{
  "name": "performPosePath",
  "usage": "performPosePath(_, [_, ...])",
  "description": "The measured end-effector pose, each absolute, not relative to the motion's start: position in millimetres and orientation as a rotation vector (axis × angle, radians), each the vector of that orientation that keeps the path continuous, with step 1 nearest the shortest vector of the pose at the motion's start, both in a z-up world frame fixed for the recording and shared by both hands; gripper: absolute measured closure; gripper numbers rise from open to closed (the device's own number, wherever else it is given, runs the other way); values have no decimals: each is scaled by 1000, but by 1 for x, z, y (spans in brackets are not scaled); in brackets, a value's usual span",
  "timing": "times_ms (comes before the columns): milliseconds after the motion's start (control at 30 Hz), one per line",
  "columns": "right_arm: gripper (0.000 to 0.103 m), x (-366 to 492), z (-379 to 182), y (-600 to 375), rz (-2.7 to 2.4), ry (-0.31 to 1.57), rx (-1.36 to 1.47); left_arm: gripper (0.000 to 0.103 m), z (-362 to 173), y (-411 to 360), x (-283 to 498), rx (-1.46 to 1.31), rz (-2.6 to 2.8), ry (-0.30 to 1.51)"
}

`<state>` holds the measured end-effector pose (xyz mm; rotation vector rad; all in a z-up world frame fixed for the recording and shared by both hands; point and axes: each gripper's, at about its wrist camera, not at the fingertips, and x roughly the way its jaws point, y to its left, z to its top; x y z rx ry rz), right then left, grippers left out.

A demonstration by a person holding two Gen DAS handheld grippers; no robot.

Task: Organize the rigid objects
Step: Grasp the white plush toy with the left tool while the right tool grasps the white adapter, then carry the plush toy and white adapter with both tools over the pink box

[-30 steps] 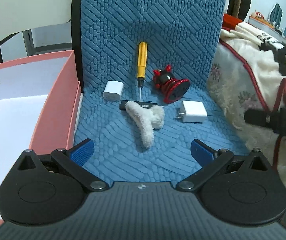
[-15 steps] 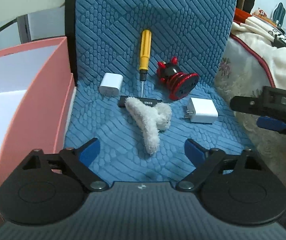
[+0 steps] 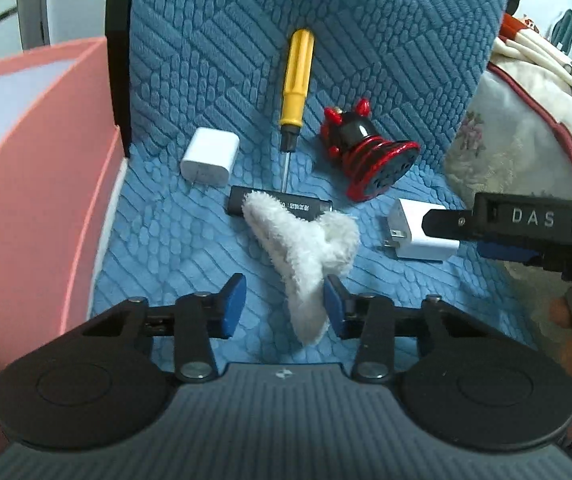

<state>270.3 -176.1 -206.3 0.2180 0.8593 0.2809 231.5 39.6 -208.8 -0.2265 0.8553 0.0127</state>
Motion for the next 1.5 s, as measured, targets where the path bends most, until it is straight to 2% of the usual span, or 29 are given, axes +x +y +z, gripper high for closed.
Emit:
performPosePath(433, [27, 304, -225, -169, 248, 924, 214, 57, -224, 32, 257, -207, 7, 863])
performPosePath(667, [27, 313, -229, -165, 236, 943, 225, 63, -228, 29, 262, -198, -6, 855])
performPosePath(700, [28, 312, -229, -163, 237, 944, 214, 67, -228, 28, 262, -193, -8, 854])
performPosePath(800, [40, 307, -228, -158, 247, 945, 157, 77, -228, 29, 262, -213, -13, 856])
performPosePath(833, [44, 306, -228, -157, 256, 947, 162, 79, -227, 30, 261, -217, -9, 855])
performPosePath(933, [48, 300, -224, -156, 257, 945, 158, 82, -225, 32, 258, -226, 7, 848])
performPosePath(1500, [48, 243, -193, -189, 267, 933, 165, 83, -182, 48, 205, -335, -12, 778])
